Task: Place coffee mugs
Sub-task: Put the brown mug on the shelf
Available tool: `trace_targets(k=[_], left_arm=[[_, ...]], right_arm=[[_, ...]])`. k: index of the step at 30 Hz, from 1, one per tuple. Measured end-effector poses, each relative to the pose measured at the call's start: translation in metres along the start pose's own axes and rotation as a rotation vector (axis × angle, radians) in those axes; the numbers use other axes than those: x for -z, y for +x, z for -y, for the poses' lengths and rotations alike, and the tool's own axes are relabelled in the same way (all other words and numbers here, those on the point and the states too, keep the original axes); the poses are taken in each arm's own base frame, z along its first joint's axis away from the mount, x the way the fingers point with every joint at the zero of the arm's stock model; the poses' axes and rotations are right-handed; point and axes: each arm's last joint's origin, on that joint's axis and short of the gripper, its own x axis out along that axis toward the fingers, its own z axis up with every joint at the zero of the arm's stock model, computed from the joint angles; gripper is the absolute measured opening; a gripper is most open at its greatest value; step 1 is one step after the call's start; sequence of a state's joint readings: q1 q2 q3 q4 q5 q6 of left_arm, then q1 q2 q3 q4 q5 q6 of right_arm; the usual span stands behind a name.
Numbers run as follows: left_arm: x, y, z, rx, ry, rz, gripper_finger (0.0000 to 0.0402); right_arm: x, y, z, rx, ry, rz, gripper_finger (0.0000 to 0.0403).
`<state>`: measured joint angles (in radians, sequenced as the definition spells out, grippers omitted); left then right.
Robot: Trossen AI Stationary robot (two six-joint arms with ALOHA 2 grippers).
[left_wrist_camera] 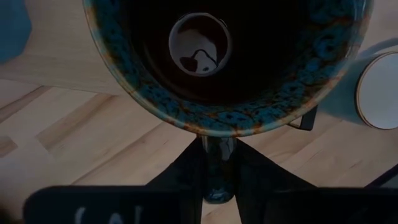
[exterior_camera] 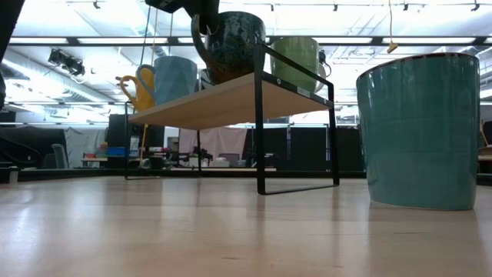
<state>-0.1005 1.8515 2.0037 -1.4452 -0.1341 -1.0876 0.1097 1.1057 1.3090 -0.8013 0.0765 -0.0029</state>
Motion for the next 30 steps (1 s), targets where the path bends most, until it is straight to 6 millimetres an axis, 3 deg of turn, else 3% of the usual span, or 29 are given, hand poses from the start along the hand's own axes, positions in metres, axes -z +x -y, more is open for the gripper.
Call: trace_targets(k=[20,30], left_arm=[[0.003,-0.001,-0.01,-0.084,0.127,-0.051,0.0069],[0.001,-0.022,-0.025,-0.07,0.113,-0.023,0.0069]], right_arm=[[0.0,0.0,0.0,0.0,0.024,0.0,0.0154],[0.0,0.0,0.0,0.0,0.026,0.0,0.0154]])
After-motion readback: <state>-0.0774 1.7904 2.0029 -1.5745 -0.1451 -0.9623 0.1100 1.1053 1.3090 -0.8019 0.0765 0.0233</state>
